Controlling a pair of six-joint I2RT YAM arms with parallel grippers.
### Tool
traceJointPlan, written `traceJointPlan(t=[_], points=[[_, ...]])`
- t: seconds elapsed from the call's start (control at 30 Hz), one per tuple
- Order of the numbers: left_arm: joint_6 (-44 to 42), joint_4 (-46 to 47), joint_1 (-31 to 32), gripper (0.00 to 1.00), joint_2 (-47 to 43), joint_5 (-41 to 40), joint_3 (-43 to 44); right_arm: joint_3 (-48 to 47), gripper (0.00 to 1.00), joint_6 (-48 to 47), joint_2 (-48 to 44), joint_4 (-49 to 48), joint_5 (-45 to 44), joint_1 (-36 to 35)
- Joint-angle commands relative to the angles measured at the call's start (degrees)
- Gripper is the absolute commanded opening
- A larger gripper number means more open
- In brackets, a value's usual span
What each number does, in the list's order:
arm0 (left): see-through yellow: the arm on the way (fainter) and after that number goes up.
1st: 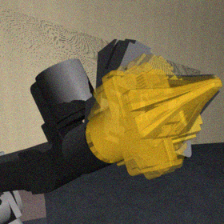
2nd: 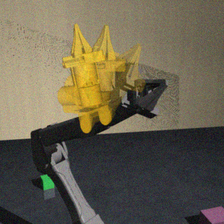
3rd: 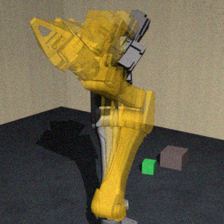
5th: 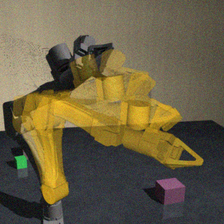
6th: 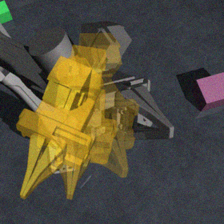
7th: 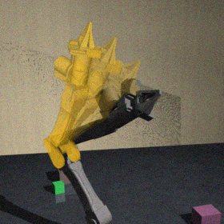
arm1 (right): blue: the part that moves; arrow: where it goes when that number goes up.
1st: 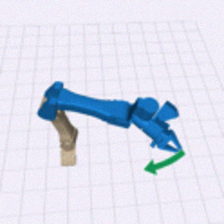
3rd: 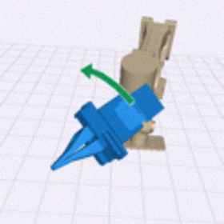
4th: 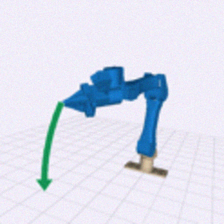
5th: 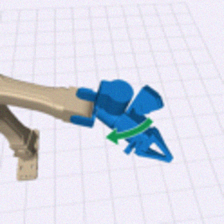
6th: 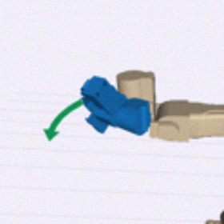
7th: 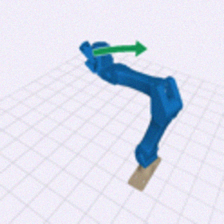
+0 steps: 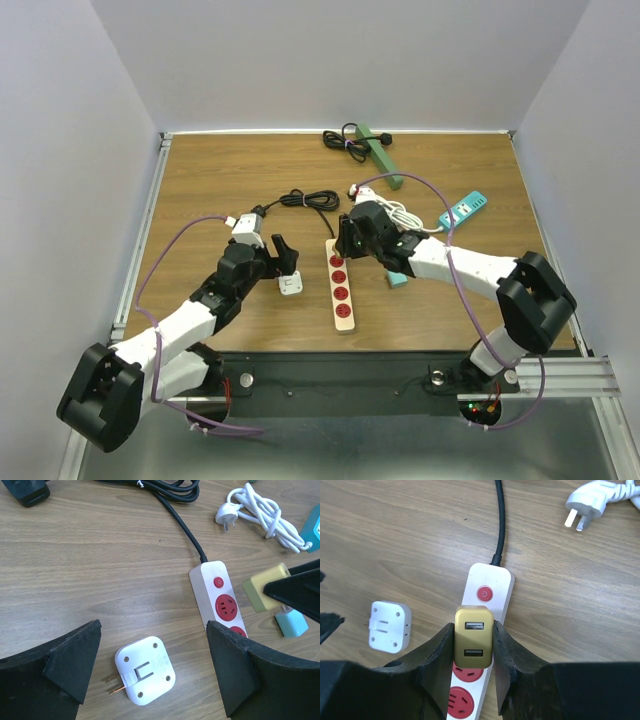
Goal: Insert the plug
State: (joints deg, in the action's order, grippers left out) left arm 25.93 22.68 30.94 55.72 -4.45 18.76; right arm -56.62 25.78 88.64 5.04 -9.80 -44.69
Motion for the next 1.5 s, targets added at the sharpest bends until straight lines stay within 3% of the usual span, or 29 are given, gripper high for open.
traceJointPlan(t=[0.0,1.47], points=[[-1.15,0.7,-0.88,0.98,-0.88,2.07,2.5,-3.14,0.0,2.43,1.53,-3.02,-7.68,-2.16],[-1.76,-1.67,-2.73,0.98,-4.48,2.78,0.92,-5.52,0.0,6.21,6.9,3.93,-14.8,-6.72]])
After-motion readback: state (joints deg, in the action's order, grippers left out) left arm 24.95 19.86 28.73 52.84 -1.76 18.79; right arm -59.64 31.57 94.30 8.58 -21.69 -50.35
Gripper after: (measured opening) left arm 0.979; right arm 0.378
